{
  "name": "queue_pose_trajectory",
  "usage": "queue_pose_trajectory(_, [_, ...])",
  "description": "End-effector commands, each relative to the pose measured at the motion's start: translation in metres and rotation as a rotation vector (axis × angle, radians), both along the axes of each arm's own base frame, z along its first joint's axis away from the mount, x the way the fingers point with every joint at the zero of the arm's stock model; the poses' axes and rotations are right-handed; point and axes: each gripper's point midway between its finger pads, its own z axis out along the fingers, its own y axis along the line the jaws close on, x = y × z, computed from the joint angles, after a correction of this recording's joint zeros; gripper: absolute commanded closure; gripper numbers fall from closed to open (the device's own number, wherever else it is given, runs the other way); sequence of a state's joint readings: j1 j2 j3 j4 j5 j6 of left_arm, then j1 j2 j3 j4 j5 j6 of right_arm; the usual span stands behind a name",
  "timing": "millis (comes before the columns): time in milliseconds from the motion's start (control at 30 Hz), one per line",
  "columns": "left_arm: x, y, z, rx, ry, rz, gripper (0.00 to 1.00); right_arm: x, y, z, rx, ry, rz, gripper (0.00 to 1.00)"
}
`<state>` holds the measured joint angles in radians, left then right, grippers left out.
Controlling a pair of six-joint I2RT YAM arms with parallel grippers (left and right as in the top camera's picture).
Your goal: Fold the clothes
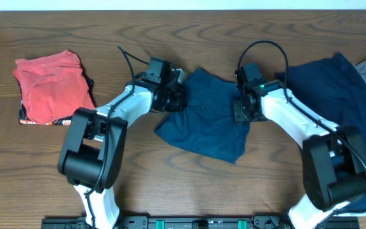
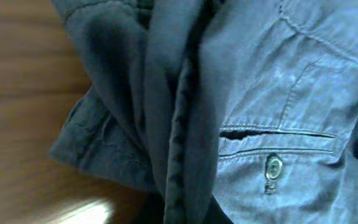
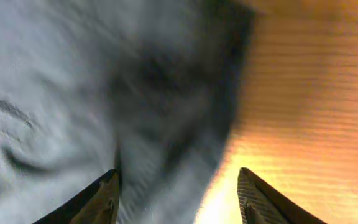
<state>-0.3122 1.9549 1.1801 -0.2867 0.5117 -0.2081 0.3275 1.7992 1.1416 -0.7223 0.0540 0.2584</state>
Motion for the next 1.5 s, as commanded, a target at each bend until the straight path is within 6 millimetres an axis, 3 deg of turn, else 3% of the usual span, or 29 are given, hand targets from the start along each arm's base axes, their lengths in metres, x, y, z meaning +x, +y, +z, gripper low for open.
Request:
queue_pose_trajectory(0, [0.035, 0.049, 0.051, 0.046, -0.158, 0.134, 0.94, 0.022, -0.009, 0.056, 0.033, -0.153, -0.029, 0.39])
queue_pose_trajectory(167, [0.067, 0.143, 0.126, 0.159, -0.388, 0.324, 0.94, 0.022, -0.023, 0.106, 0.067, -0.275, -0.065, 0.39])
queue_pose_trajectory(300, [0.071, 0.231, 0.171, 0.287, -0.522, 0.502, 0.94, 0.017, -0.025, 0.129, 0.082, -0.328, -0.069, 0.38])
queue_pose_trajectory(400, [0.059, 0.302, 0.182, 0.381, -0.533, 0.655, 0.94, 0.014, -0.026, 0.133, 0.084, -0.333, -0.069, 0.38])
queue_pose_trajectory(633, [0.020, 0.413, 0.174, 0.444, -0.466, 0.917, 0.92, 0.009, -0.027, 0.130, 0.077, -0.308, -0.069, 0.39])
queue_pose_trajectory(700, [0.008, 0.434, 0.173, 0.436, -0.442, 0.996, 0.76, 0.008, -0.027, 0.129, 0.075, -0.302, -0.069, 0.39])
queue_pose_trajectory(767, [-0.003, 0.448, 0.170, 0.408, -0.414, 1.077, 0.41, 0.007, -0.028, 0.128, 0.074, -0.298, -0.069, 0.39])
queue_pose_trajectory(800, [-0.007, 0.451, 0.169, 0.387, -0.402, 1.105, 0.22, 0.007, -0.028, 0.128, 0.074, -0.298, -0.069, 0.39])
queue_pose_trajectory(867, [-0.009, 0.452, 0.168, 0.359, -0.393, 1.120, 0.02, 0.007, -0.028, 0.128, 0.074, -0.298, -0.068, 0.39])
queue_pose_trajectory(1033, [0.011, 0.421, 0.176, 0.212, -0.434, 1.016, 0.02, 0.006, -0.028, 0.128, 0.073, -0.295, -0.069, 0.37])
queue_pose_trajectory(1200, [0.034, 0.369, 0.177, 0.145, -0.443, 0.879, 0.02, 0.007, -0.027, 0.128, 0.076, -0.297, -0.068, 0.31])
queue_pose_trajectory(1333, [0.050, 0.304, 0.173, 0.112, -0.424, 0.733, 0.02, 0.010, -0.017, 0.126, 0.125, -0.290, -0.050, 0.27])
queue_pose_trajectory(1467, [0.051, 0.222, 0.154, 0.089, -0.345, 0.553, 0.02, 0.016, -0.007, 0.123, 0.172, -0.291, -0.033, 0.19])
